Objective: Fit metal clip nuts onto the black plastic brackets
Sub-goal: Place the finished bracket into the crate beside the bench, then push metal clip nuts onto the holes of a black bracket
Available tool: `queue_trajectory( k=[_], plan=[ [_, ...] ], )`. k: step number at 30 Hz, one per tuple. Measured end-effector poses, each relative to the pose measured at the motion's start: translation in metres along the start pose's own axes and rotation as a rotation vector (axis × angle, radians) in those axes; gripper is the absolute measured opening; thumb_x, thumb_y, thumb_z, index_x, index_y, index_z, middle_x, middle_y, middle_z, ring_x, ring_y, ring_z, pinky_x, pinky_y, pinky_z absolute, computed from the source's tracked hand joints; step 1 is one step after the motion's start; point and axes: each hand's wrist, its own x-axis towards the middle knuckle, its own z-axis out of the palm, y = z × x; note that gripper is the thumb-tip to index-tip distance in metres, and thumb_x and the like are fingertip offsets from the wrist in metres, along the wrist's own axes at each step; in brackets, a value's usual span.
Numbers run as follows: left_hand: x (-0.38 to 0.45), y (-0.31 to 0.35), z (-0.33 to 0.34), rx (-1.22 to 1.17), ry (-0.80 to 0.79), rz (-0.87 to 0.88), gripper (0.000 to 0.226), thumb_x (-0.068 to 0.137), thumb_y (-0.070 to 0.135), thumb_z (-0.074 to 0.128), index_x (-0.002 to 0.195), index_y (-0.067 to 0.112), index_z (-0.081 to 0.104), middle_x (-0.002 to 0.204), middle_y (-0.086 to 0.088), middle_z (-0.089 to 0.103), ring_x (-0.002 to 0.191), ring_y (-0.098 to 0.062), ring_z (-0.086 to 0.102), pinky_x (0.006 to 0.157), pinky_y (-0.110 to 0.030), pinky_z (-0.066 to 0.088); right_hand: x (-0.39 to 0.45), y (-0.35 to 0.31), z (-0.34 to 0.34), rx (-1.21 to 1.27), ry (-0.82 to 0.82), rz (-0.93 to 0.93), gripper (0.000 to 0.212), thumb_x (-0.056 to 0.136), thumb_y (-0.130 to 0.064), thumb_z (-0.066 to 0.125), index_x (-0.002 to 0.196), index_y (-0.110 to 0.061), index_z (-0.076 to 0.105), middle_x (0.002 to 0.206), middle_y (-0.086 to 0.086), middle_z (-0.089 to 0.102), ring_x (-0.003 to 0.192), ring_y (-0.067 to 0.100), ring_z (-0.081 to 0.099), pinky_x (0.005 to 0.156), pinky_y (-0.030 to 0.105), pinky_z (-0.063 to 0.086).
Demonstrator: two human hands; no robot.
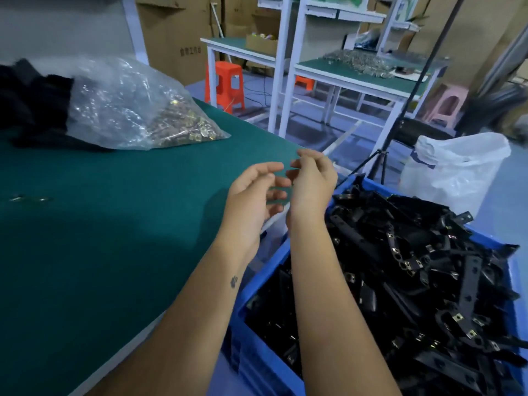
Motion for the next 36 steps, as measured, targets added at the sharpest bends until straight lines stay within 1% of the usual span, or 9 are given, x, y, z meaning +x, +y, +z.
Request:
queue_trajectory(
  k=[6, 8, 11, 16, 19, 22, 27, 32, 36],
  plan=[
    [-0.001, 0.070, -0.078, -0.100, 0.245, 0.228, 0.033, 0.098, -0.002, 0.036, 0.090, 0.012, 0.065, 0.058, 0.003, 0.060, 0.047, -0.004, 0.049, 0.041, -0.015, 0.033, -0.075, 0.008, 0.116, -0.013, -0.368, -0.066, 0.028, 0.086, -0.001, 0.050, 0.075, -0.021, 0.064, 0.076, 0.000, 0.062, 0.075, 0.020, 0.057, 0.072, 0.043, 0.049],
    [-0.007, 0.089, -0.113, -0.091, 0.358, 0.280, 0.032, 0.097, -0.002, 0.037, 0.089, 0.011, 0.065, 0.060, 0.001, 0.063, 0.050, -0.006, 0.053, 0.043, -0.015, 0.036, -0.105, 0.021, 0.149, -0.041, -0.500, -0.051, 0.028, 0.086, -0.003, 0.051, 0.075, -0.025, 0.064, 0.076, -0.007, 0.062, 0.075, 0.013, 0.058, 0.077, 0.037, 0.051],
    [-0.023, 0.113, -0.167, -0.005, 0.566, 0.307, 0.028, 0.092, -0.001, 0.044, 0.084, 0.013, 0.066, 0.069, -0.004, 0.066, 0.059, -0.012, 0.060, 0.049, -0.019, 0.046, -0.153, 0.044, 0.191, -0.113, -0.727, -0.046, 0.028, 0.088, -0.007, 0.051, 0.076, -0.028, 0.065, 0.074, -0.019, 0.062, 0.072, -0.004, 0.057, 0.069, 0.014, 0.046],
    [-0.057, 0.137, -0.250, 0.160, 0.868, 0.360, 0.027, 0.093, 0.001, 0.045, 0.080, 0.014, 0.064, 0.075, -0.003, 0.066, 0.067, -0.015, 0.059, 0.055, -0.024, 0.049, -0.220, 0.077, 0.237, -0.273, -1.019, -0.086, 0.024, 0.090, -0.015, 0.049, 0.079, -0.032, 0.062, 0.087, -0.015, 0.064, 0.082, -0.001, 0.058, 0.068, 0.023, 0.043],
    [-0.075, 0.152, -0.293, 0.288, 1.012, 0.410, 0.029, 0.095, 0.003, 0.045, 0.079, 0.017, 0.065, 0.069, 0.006, 0.063, 0.059, -0.003, 0.055, 0.054, -0.016, 0.045, -0.244, 0.097, 0.255, -0.392, -1.120, -0.171, 0.020, 0.093, -0.021, 0.047, 0.090, -0.032, 0.062, 0.090, -0.015, 0.061, 0.079, 0.003, 0.057, 0.065, 0.028, 0.044],
    [-0.084, 0.154, -0.325, 0.445, 1.113, 0.397, 0.029, 0.097, 0.003, 0.044, 0.080, 0.018, 0.062, 0.077, 0.003, 0.061, 0.063, -0.003, 0.054, 0.059, -0.013, 0.043, -0.255, 0.116, 0.273, -0.525, -1.222, -0.309, 0.028, 0.094, -0.018, 0.047, 0.117, -0.028, 0.060, 0.112, -0.008, 0.051, 0.105, 0.015, 0.053, 0.080, 0.033, 0.046],
    [-0.077, 0.141, -0.340, 0.687, 1.127, 0.234, 0.026, 0.095, 0.018, 0.044, 0.086, 0.033, 0.064, 0.073, 0.008, 0.063, 0.057, -0.005, 0.052, 0.056, -0.030, 0.038, -0.255, 0.132, 0.300, -0.586, -1.296, -0.494, 0.045, 0.095, -0.018, 0.049, 0.138, -0.030, 0.048, 0.124, -0.002, 0.048, 0.116, 0.018, 0.045, 0.085, 0.034, 0.046],
    [-0.076, 0.141, -0.341, 0.684, 1.115, 0.207, 0.024, 0.094, 0.023, 0.045, 0.086, 0.036, 0.064, 0.077, 0.009, 0.065, 0.068, -0.012, 0.058, 0.060, -0.032, 0.040, -0.260, 0.142, 0.325, -0.645, -1.464, -0.573, 0.056, 0.094, -0.019, 0.047, 0.147, -0.036, 0.038, 0.088, -0.002, 0.057, 0.089, 0.018, 0.053, 0.064, 0.030, 0.037],
    [-0.075, 0.142, -0.343, 0.727, 1.123, 0.162, 0.023, 0.093, 0.023, 0.046, 0.091, 0.036, 0.064, 0.082, 0.013, 0.065, 0.073, -0.007, 0.059, 0.062, -0.031, 0.042, -0.258, 0.148, 0.331, -0.596, -1.441, -0.424, 0.032, 0.093, -0.019, 0.055, 0.124, -0.029, 0.057, 0.081, -0.006, 0.060, 0.083, 0.010, 0.057, 0.067, 0.026, 0.043]
  ],
)
